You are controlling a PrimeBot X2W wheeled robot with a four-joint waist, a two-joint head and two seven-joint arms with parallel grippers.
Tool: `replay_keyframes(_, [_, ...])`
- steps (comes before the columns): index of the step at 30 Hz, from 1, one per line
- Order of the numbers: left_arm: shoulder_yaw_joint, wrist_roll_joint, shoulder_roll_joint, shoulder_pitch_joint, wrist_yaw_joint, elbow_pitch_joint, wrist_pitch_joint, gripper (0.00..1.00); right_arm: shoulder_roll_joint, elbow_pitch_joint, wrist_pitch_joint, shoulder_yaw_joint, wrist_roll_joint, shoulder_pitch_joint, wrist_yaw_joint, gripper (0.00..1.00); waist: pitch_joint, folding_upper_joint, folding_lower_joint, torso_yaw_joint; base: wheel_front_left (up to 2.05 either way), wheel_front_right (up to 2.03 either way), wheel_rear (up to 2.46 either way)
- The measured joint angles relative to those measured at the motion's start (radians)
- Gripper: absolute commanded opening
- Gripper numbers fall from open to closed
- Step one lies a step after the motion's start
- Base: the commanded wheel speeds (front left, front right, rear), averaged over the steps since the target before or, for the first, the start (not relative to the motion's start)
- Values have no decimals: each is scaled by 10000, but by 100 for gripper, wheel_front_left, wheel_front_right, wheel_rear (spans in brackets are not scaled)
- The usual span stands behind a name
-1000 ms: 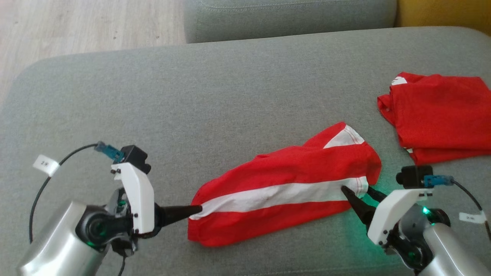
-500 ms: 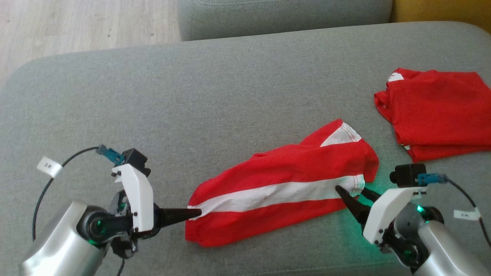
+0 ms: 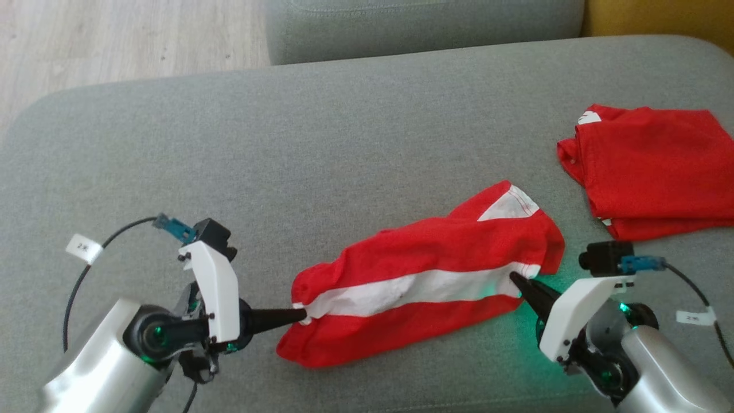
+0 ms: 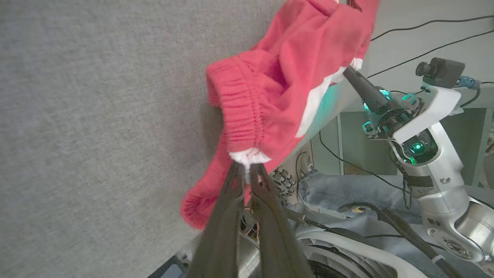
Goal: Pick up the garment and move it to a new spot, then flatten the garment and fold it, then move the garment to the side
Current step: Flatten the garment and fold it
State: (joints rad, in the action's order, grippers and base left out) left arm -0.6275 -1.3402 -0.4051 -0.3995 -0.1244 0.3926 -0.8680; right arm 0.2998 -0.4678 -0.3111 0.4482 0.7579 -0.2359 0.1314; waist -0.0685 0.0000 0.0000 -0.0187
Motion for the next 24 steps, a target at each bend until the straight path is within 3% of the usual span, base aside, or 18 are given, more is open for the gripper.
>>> replay_keyframes(7, [-100, -104, -309, 2, 0, -445, 579, 0, 357, 453, 405, -102, 174, 26, 0, 0, 310, 0, 0, 54, 0, 0, 0])
replay_keyframes(17, [-86, -102, -631, -201, 0, -1804, 2019, 0, 826, 2046, 291, -569, 681, 152, 0, 0, 285, 0, 0, 148, 0, 0, 0])
replay_keyframes(24, [-167, 1114, -485, -2263, 0, -959, 3016, 0, 1156, 2075, -489, -516, 1248, -1784, 0, 0, -440, 0, 0, 206, 0, 0, 0])
